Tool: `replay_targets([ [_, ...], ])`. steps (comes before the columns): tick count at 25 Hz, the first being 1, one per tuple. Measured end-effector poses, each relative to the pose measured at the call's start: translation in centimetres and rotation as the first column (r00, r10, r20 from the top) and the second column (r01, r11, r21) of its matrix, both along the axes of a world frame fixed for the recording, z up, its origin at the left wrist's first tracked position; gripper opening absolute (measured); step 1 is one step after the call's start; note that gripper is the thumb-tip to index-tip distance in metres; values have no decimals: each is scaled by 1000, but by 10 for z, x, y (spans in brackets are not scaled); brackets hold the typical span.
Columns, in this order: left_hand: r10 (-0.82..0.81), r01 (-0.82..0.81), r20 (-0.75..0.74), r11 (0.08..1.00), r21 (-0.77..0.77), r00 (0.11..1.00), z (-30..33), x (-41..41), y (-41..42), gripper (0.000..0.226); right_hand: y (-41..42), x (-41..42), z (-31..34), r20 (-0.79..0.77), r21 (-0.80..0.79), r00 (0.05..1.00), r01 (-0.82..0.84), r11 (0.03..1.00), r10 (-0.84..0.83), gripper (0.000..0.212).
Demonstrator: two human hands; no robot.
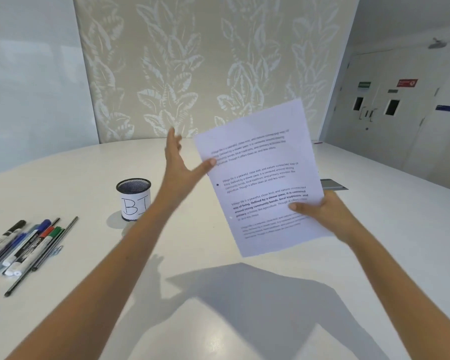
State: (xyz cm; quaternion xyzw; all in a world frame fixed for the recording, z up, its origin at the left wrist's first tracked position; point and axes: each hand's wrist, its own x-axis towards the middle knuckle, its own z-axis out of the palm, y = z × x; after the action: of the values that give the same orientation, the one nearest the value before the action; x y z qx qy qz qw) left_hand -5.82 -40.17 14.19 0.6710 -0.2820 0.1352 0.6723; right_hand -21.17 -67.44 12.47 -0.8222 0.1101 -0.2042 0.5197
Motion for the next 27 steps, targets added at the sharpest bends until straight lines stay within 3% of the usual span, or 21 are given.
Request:
replay_targets([
  [3,-117,65,171,956,285,978,43,5,24,94,-12,-4,44,-139,-300,988,-106,948,67,13],
  [6,-389,330,3,785,524,921,58,-1,26,57,-4,-4,75,-229,-500,962,-247,830,149,25],
  [8,-421,416,-112,752,512,900,49,-5,19,33,0,3,85,-248,-582,957,-271,766,150,20],
  [12,-406,449,-196,843,296,893,19,-3,15,28,-8,1,99,-85,-730,996,-56,681,-9,20],
  [14,-439,478,-219,861,174,871,6,1,18,26,-21,-8,100,70,-622,997,79,779,-46,19],
  [16,-491,519,-235,852,71,839,-5,1,18,27,-26,-19,93,191,-275,981,20,961,35,17],
  [17,-513,534,-241,845,28,824,-9,0,17,27,-26,-22,85,245,-86,966,-68,994,88,23],
  [19,-527,536,-236,844,-28,817,-16,-6,10,26,-25,-20,64,306,175,945,-174,969,114,41],
  [21,-515,507,-233,856,-96,825,-21,-12,1,23,-23,-16,44,338,293,939,-165,942,59,53],
  [24,-473,443,-270,881,-165,839,-26,-19,-9,18,-25,-12,25,379,394,924,-112,912,-51,64],
  [27,-430,389,-315,902,-188,846,-27,-23,-15,16,-31,-13,16,419,396,908,-166,903,-17,53],
])
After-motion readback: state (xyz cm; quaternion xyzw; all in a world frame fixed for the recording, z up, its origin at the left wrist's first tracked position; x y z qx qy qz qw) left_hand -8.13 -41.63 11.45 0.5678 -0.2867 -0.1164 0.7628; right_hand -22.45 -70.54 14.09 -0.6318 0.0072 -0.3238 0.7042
